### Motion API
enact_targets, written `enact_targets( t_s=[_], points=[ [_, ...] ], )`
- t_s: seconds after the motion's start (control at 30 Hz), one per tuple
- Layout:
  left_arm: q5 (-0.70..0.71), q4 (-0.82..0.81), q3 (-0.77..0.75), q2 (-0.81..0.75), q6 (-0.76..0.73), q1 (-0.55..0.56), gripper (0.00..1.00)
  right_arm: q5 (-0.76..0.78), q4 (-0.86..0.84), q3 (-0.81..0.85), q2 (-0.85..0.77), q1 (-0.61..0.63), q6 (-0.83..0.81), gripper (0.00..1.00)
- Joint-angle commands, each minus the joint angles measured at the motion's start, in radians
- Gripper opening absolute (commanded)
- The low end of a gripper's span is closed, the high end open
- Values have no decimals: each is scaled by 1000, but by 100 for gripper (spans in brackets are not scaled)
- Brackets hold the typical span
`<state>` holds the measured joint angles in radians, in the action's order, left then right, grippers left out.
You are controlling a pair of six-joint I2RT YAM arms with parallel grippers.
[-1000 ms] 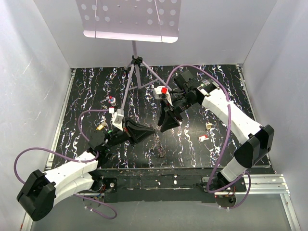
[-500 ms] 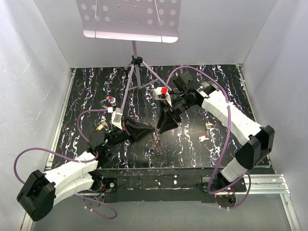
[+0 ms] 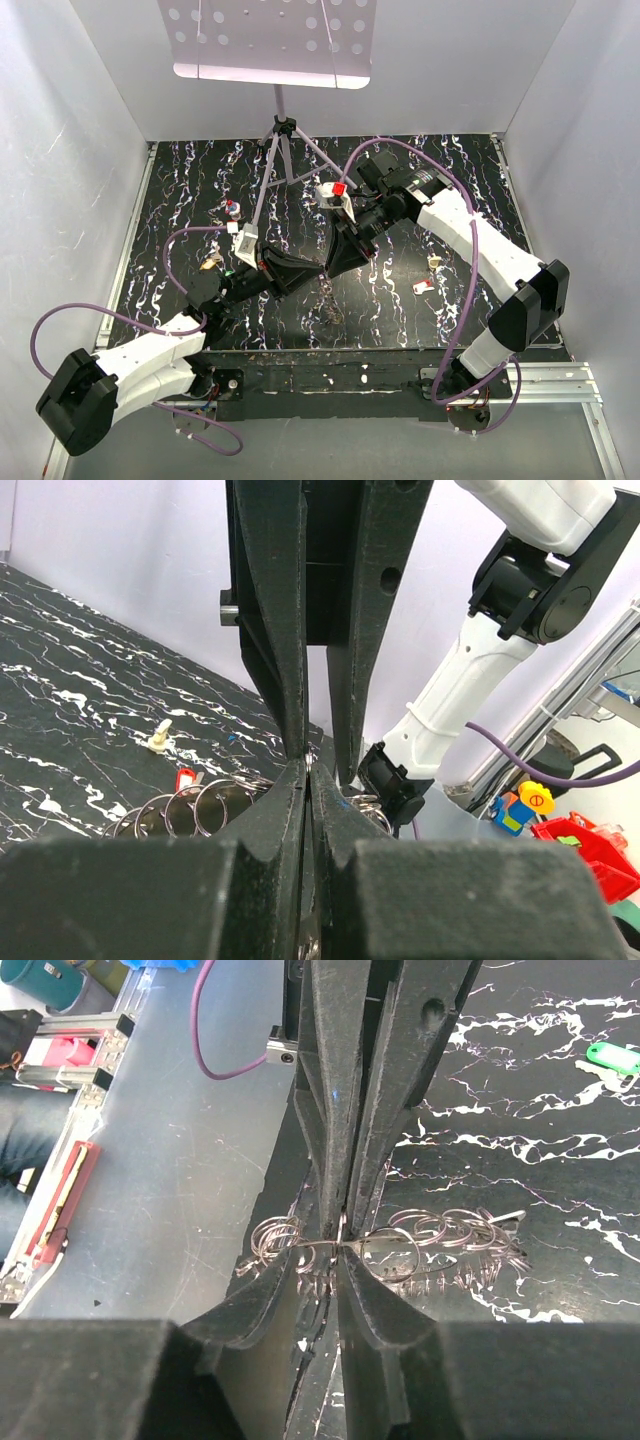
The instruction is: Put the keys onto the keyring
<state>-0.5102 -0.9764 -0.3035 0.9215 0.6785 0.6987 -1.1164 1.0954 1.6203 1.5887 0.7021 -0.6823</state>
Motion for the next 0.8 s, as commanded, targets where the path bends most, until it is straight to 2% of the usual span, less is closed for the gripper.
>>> enact_targets(
  t_s=[0.0, 0.1, 0.17, 0.2, 0.4, 0.43, 0.5, 0.6, 0.7, 0.77],
  points=[
    [29, -36, -8, -3, 1, 5, 0, -26, -12, 30, 2, 13, 13, 28],
    [30, -35, -8, -4, 1, 4, 0, -23, -19, 30, 5, 14, 24, 20],
    [29, -35, -8, -4, 0, 7, 0, -19, -22, 32, 8, 17, 33, 12],
    [29, -33, -8, -4, 0, 5, 0, -16, -20, 32, 10, 17, 35, 4],
    [21, 13, -16, -15, -7, 5, 0, 23, -16, 35, 16, 19, 47, 1],
    [18, 34, -19, -22, -2, 7, 3, 32, -11, 36, 16, 19, 47, 1],
    [4, 68, -29, -33, -3, 5, 26, 53, -2, 36, 17, 20, 41, 1],
    [-14, 120, -40, -58, -5, 5, 46, 78, 12, 35, 17, 22, 26, 1],
    [-21, 195, -52, -91, -13, 1, 58, 89, 29, 33, 11, 23, 4, 1],
    [-30, 243, -60, -107, -10, -8, 61, 95, 41, 33, 10, 23, -9, 1]
  ],
)
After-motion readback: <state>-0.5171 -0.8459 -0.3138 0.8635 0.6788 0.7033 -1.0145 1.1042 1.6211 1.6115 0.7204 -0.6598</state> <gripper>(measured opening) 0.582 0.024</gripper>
